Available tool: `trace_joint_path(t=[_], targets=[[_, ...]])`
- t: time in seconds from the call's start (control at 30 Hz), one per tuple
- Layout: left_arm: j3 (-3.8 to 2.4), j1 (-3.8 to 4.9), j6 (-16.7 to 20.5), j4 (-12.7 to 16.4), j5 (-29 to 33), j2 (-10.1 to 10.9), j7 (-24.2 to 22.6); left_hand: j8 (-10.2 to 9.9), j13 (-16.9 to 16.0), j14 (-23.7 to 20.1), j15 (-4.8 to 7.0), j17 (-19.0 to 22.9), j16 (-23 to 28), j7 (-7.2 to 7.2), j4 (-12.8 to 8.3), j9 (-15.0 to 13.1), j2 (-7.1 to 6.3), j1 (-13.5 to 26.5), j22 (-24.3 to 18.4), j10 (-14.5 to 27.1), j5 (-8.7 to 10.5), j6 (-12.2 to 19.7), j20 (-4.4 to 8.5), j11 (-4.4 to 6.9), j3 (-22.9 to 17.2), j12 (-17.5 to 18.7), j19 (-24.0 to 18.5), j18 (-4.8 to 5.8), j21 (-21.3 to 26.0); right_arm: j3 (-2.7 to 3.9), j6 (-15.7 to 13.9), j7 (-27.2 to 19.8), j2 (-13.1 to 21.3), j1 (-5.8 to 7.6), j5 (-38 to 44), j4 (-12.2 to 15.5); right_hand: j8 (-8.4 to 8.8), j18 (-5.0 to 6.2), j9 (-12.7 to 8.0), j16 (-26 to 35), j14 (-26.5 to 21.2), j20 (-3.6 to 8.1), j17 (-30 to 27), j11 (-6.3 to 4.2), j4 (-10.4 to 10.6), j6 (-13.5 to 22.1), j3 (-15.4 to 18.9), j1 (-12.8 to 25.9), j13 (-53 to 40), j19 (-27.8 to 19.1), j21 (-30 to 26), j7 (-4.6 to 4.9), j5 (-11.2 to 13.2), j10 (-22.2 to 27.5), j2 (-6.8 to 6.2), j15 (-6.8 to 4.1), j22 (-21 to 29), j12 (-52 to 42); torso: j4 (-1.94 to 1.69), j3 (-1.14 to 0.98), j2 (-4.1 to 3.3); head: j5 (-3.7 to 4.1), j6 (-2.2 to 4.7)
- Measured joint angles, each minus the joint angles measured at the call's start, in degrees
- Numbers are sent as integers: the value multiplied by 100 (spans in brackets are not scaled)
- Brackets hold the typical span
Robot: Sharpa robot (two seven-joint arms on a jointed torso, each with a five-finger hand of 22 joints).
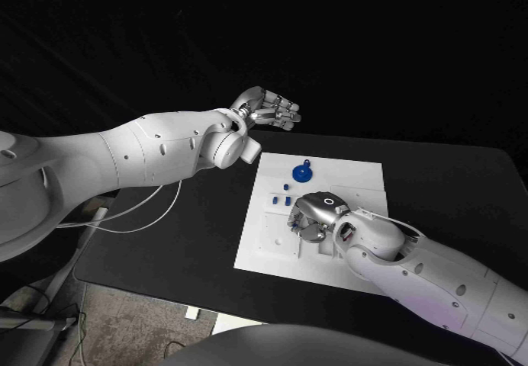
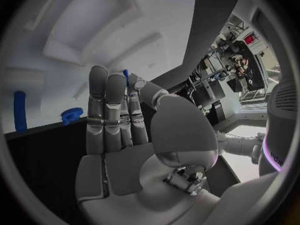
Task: Assemble the parts on the task board
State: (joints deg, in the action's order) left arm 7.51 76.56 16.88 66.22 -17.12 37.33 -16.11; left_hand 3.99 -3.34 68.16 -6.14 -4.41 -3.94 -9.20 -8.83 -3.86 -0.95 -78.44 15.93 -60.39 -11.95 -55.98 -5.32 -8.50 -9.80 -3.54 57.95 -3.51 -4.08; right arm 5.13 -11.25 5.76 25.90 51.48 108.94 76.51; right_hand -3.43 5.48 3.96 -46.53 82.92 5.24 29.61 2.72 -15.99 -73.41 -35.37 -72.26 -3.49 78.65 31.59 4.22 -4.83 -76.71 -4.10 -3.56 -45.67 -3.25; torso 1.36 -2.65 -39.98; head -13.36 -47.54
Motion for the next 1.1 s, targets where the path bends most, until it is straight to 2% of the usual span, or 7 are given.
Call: trace_joint_path(t=[0.57, 0.63, 1.0, 1.1], targets=[[0, 0, -11, 7, 2, 3, 6, 0, 0, -23, -23, 0, 0, 0, 0, 0, 0, 0, -33, 0, 0, 0, 0, 0, 0, 0, 0, 0, 0, -6, 41, 20, -57, -3, 88, -75, 0, 18, -1, 0, 9, -2, -1, -10, 0, 0, 0, 32, -2, -1, -21, 0, 0, -9, -31, 10, -40, 19, 3, 3, 2, -8, -28], [0, 0, -13, 9, 2, 3, 7, 0, 0, -23, -23, 0, 0, 0, 0, 0, 0, 0, -33, 0, 0, 0, 0, 0, 0, 0, 0, 0, 0, -10, 47, 22, -75, 2, 99, -94, 0, 20, -2, 0, 10, -2, -1, -11, 0, 1, 1, 32, -3, -1, -39, 0, -108, -9, -31, 10, -53, 20, 3, 3, 2, -9, -31], [0, 0, -34, 9, 3, -6, 15, 0, 0, -23, -23, 0, 0, 0, 0, 0, 0, 0, -62, 0, 0, 0, 0, 0, 0, 0, 0, 0, 0, -89, 71, 49, -161, 19, 170, -158, 1, 25, 12, 47, -12, -4, -6, -14, 0, 1, 3, 32, -2, -3, -80, 0, -162, -9, -32, -12, -89, -4, 1, 3, 3, -4, -45], [0, 0, -42, 9, 3, -6, 17, 0, 0, -23, -23, 0, 0, 0, 0, 0, 0, 0, -62, 0, 0, 0, 0, 0, 0, 0, 0, 0, 0, -105, 71, 52, -170, 29, 178, -170, 0, 30, 2, 73, -12, -4, -24, -46, 25, 100, 29, 41, -2, -3, -115, 55, -274, 22, -34, -12, -98, -4, 3, 3, 3, -8, -51]])
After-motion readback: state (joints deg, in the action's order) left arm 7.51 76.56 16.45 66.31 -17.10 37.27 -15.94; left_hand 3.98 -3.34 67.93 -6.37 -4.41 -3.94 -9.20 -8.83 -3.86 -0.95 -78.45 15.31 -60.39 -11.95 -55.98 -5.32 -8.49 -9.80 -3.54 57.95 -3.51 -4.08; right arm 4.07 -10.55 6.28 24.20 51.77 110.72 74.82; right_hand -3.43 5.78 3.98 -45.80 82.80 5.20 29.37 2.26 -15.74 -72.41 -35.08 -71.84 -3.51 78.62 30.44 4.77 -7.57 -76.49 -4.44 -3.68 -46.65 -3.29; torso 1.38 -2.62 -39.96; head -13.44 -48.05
